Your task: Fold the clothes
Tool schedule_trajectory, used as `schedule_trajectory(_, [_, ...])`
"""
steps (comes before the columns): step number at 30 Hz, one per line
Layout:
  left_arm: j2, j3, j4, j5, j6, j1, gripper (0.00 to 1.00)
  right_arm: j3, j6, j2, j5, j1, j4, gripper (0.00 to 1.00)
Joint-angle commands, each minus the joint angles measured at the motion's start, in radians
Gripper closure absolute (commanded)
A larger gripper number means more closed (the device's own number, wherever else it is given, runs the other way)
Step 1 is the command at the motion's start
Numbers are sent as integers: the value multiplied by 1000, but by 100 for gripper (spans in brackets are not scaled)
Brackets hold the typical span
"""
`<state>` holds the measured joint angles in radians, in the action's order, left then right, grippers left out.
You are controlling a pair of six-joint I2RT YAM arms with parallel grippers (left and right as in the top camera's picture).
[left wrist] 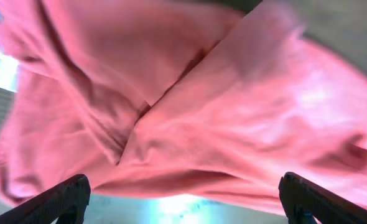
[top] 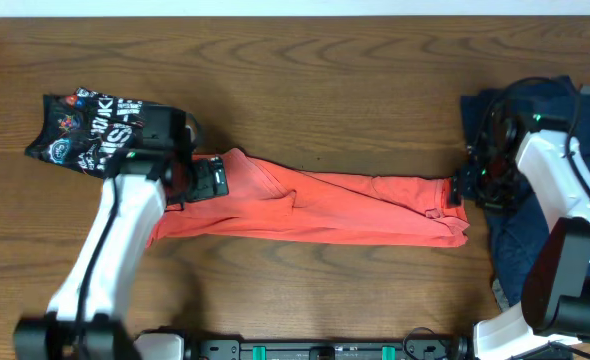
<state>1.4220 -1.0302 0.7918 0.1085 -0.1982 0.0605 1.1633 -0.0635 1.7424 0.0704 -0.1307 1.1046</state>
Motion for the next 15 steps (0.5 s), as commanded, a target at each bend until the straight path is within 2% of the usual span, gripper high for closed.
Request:
schedule_trajectory(1, [-67, -18, 26, 12, -3, -5, 2, -87, 17, -1, 91, -7, -77, 26])
schedule_trajectory(8, [-87, -16, 66, 12, -3, -5, 2, -266, 17, -1, 285, 5, -349, 25])
schedule_trajectory(10, [-84, -15, 67, 11, -3, -5, 2, -294, 16, -1, 332, 17, -394, 32])
schedule_trajectory(11, [-83, -14, 67, 11, -3, -5, 2, -299, 16, -1, 335, 23, -404, 38])
schedule_trajectory(12, [-83, -14, 67, 11, -3, -5, 2, -301, 16, -1, 333, 31, -407, 51])
schedule_trajectory(15, [-83, -14, 69, 12, -3, -5, 2, -300, 16, -1, 329, 39, -412, 98])
